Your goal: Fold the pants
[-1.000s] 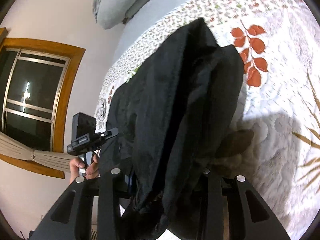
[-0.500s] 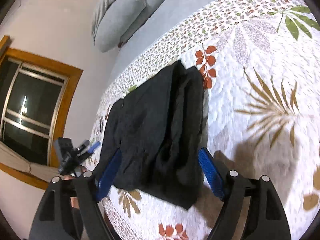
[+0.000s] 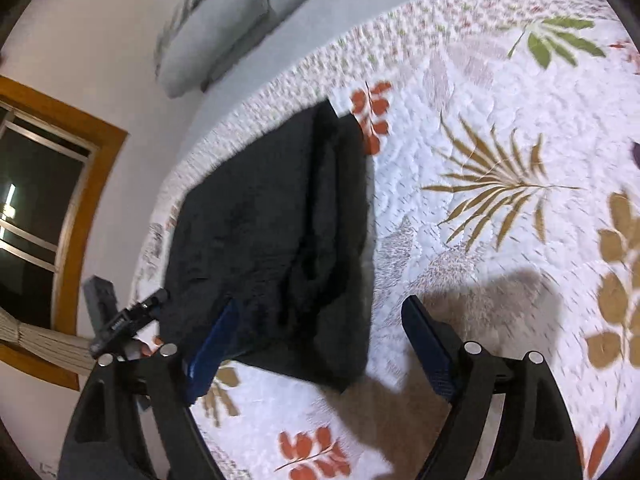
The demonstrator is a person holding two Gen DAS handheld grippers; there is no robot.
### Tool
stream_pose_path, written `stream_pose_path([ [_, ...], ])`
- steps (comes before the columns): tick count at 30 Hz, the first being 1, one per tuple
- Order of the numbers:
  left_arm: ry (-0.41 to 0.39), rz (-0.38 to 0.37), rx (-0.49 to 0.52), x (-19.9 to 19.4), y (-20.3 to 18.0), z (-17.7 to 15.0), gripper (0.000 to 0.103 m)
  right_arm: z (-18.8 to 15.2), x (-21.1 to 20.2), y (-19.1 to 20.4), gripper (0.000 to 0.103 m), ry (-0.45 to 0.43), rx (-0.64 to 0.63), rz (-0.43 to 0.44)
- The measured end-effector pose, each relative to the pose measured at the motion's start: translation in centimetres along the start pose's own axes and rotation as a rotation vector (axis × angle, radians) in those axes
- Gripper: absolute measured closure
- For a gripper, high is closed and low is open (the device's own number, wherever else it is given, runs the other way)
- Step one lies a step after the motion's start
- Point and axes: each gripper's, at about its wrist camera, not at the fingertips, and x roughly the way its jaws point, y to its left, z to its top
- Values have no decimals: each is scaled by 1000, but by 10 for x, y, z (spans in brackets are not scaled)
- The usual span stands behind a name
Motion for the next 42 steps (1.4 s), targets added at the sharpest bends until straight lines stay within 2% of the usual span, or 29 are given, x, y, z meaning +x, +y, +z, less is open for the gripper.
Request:
stream_pose_path([
  [4, -82, -36, -12, -41, -3, -26, 12, -28, -34, 7, 15, -107, 11, 11],
  [7, -137, -5, 51, -69, -21, -50, 11, -61, -59, 17, 13, -189, -26, -30],
  [12, -233, 46, 172, -125, -68, -108, 6, -129, -95, 50, 5, -300, -120, -146],
  [14, -239, 56, 204, -142, -84, -129, 4, -156, -110, 60, 5, -326, -142, -169],
  [19, -306, 135, 300, -194, -132, -185, 3, -215, -141, 96, 4, -365, -196, -255],
  [24, -366, 152, 322, -240, -165, -226, 3, -272, -177, 132, 4, -397, -227, -301],
  [27, -396, 197, 319, -266, -179, -249, 3, -302, -195, 149, 4, -419, -253, -317],
  [33, -417, 281, 314, -305, -198, -291, 3, -351, -227, 176, 4, -431, -280, -356],
  [39, -387, 325, 268, -335, -204, -316, 3, -382, -252, 213, 4, -474, -389, -405],
  [42, -372, 376, 273, -344, -209, -326, 3, -391, -260, 224, 4, -486, -406, -420],
])
